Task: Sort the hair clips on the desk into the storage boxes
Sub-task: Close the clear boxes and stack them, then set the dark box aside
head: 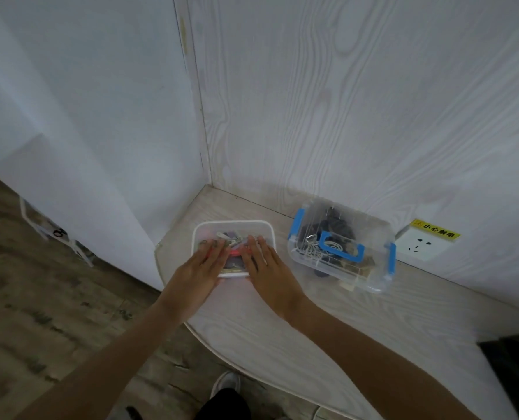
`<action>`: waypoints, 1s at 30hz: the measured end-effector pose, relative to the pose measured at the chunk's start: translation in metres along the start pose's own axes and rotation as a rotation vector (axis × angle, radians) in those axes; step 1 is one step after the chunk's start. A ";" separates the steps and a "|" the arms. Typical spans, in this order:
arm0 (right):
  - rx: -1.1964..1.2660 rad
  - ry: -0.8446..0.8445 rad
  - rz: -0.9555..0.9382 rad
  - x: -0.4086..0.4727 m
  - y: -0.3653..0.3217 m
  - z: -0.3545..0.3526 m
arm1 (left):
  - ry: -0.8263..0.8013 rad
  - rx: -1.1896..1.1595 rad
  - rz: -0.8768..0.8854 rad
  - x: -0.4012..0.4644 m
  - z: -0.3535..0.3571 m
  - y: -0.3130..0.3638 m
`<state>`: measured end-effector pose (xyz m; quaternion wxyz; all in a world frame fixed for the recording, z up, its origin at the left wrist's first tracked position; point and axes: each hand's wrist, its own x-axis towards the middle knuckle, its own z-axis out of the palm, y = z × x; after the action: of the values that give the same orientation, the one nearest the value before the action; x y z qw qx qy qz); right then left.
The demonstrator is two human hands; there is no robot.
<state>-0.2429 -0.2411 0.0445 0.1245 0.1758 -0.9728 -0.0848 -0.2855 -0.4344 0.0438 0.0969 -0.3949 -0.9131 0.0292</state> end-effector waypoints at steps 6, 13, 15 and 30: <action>-0.014 -0.058 -0.039 0.001 0.005 -0.008 | -0.008 0.105 0.069 -0.003 0.003 -0.003; -0.096 -0.117 -0.137 0.000 0.016 -0.013 | 0.101 0.166 0.176 -0.002 0.001 -0.010; -0.113 -0.121 -0.140 -0.002 0.014 -0.012 | 0.126 0.185 0.192 -0.003 0.008 -0.013; 0.275 -0.245 0.031 -0.005 0.004 -0.023 | 0.047 -0.056 -0.044 -0.010 0.010 0.001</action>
<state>-0.2335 -0.2381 0.0666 -0.0189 0.1643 -0.9858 0.0303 -0.2802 -0.4403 0.0327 0.1076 -0.3777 -0.9196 -0.0079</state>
